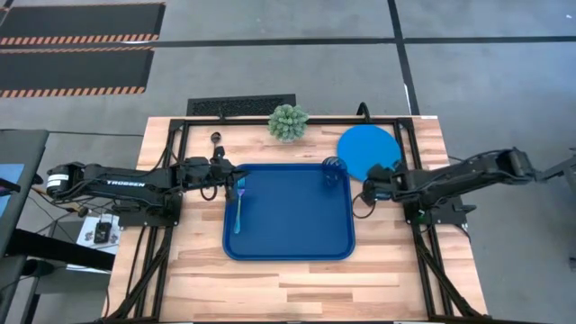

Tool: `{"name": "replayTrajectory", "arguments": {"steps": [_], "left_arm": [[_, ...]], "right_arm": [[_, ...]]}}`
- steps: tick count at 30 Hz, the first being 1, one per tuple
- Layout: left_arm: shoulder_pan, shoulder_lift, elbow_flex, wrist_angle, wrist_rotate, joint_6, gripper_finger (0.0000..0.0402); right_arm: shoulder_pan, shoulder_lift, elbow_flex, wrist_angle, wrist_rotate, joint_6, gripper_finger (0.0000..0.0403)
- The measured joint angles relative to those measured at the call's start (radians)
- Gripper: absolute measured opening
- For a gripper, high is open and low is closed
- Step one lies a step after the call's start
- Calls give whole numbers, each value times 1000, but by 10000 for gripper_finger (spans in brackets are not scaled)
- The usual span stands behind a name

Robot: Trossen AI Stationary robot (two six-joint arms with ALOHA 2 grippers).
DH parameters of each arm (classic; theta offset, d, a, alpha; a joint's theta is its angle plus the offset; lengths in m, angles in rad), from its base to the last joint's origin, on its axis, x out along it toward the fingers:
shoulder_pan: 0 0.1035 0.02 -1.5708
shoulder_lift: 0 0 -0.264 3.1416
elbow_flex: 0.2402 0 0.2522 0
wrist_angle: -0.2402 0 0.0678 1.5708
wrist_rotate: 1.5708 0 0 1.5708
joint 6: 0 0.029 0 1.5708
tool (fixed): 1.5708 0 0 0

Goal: Pick and place plate/cup/fork/spoon on tray
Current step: Put the blue plate to the right of the fork on the blue serving tray

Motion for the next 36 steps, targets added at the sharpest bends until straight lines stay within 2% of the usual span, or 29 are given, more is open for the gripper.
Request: {"name": "replayTrajectory", "arguments": {"steps": [7,16,20,28,36], "left_arm": [[0,0,0,0,-8,21,0],[0,0,0,-5,-8,46,0],[0,0,0,-26,-8,48,0],[0,0,0,-45,-8,56,0],[0,0,0,-46,-8,56,0]], "right_arm": [[-7,174,18,53,-8,-117,184],[-22,306,38,67,4,-120,173],[-56,322,44,71,-2,-124,166],[-82,324,92,65,-12,-276,153],[-3,323,109,58,-19,-339,186]]}}
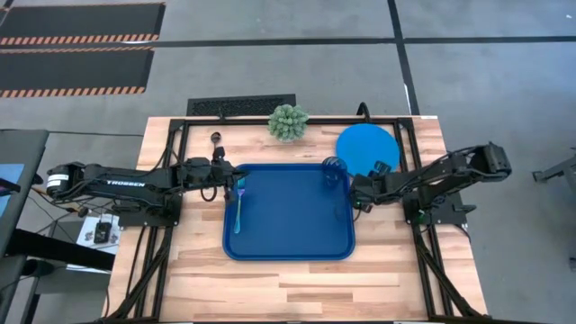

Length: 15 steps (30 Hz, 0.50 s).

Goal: Pick and place plate/cup/fork/spoon on tray
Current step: Put the blue plate to the right of the fork on the blue serving tray

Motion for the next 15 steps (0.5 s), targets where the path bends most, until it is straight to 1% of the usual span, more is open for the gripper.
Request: {"name": "replayTrajectory", "arguments": {"steps": [2,5,8,10,12,15], "left_arm": [[0,0,0,0,0,0,0],[0,0,0,0,0,0,0],[0,0,0,0,0,0,0],[0,0,0,0,0,0,0],[0,0,0,0,0,0,0],[0,0,0,0,0,0,0]], "right_arm": [[14,0,-6,8,11,-1,197],[-3,0,-22,29,18,-17,208],[-35,-1,-22,46,76,-24,210],[-54,-1,-21,64,116,-70,207],[-82,-1,-21,88,109,-132,201],[-126,-1,-21,126,55,-209,192]]}}
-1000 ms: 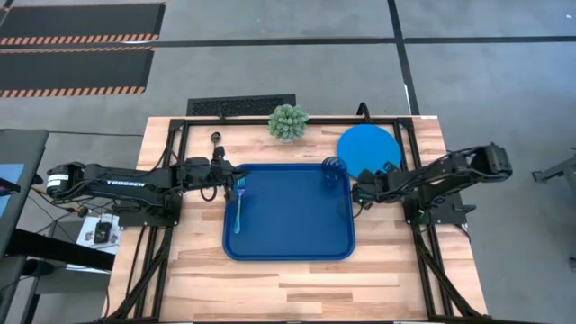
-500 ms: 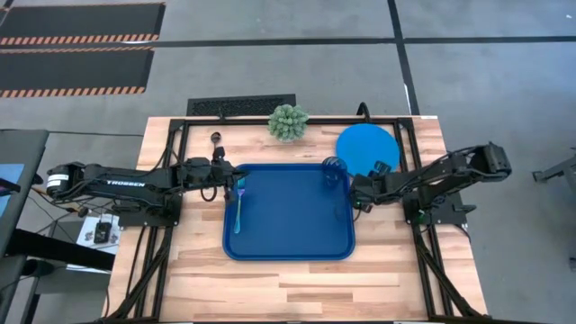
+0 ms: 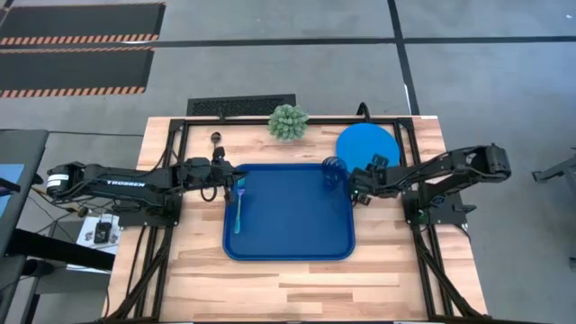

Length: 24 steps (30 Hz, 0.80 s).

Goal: Pick and place plate/cup/fork/spoon on tray
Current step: Put the blue plate to the right of the fork on the blue serving tray

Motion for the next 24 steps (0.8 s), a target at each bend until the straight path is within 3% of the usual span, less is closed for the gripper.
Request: {"name": "replayTrajectory", "arguments": {"steps": [11,20,24], "left_arm": [[0,0,0,0,0,0,0],[0,0,0,0,0,-2,0],[0,0,0,0,0,-5,0]], "right_arm": [[-128,1,-11,36,-79,-108,159],[-151,1,-6,27,-56,-104,20],[-127,1,23,2,-22,-92,15]]}}
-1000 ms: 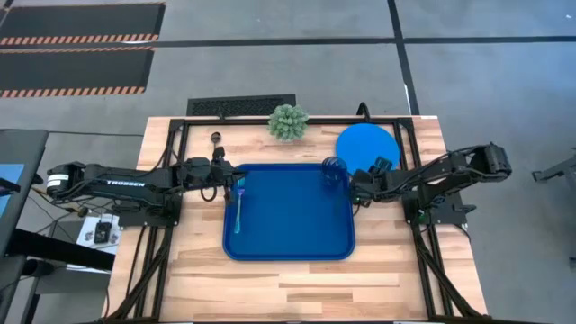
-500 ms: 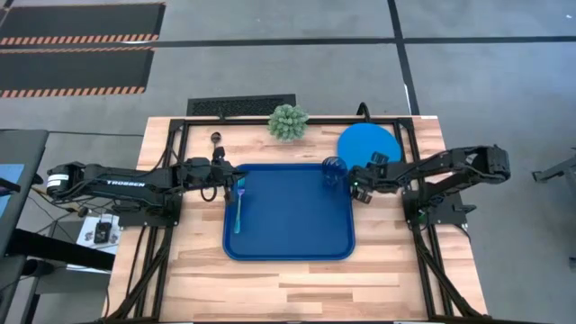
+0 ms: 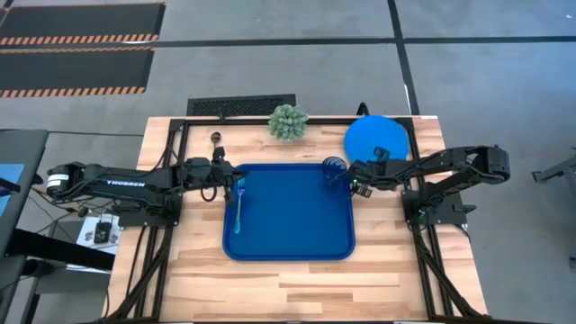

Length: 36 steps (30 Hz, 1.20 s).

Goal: Pick and place plate/cup/fork/spoon on tray
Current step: Put the blue plate to the right of the fork on the blue serving tray

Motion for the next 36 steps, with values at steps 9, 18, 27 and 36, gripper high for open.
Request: {"name": "replayTrajectory", "arguments": {"steps": [9,18,27,36], "left_arm": [[0,0,0,0,0,-2,0],[0,0,0,0,0,-2,0],[0,0,0,-1,0,-1,0],[0,0,0,-2,0,1,0]], "right_arm": [[30,-7,16,-34,-55,41,35],[134,-7,16,-107,-88,156,135],[160,-7,23,-114,-87,182,188],[187,-7,140,-274,-100,244,185]]}}
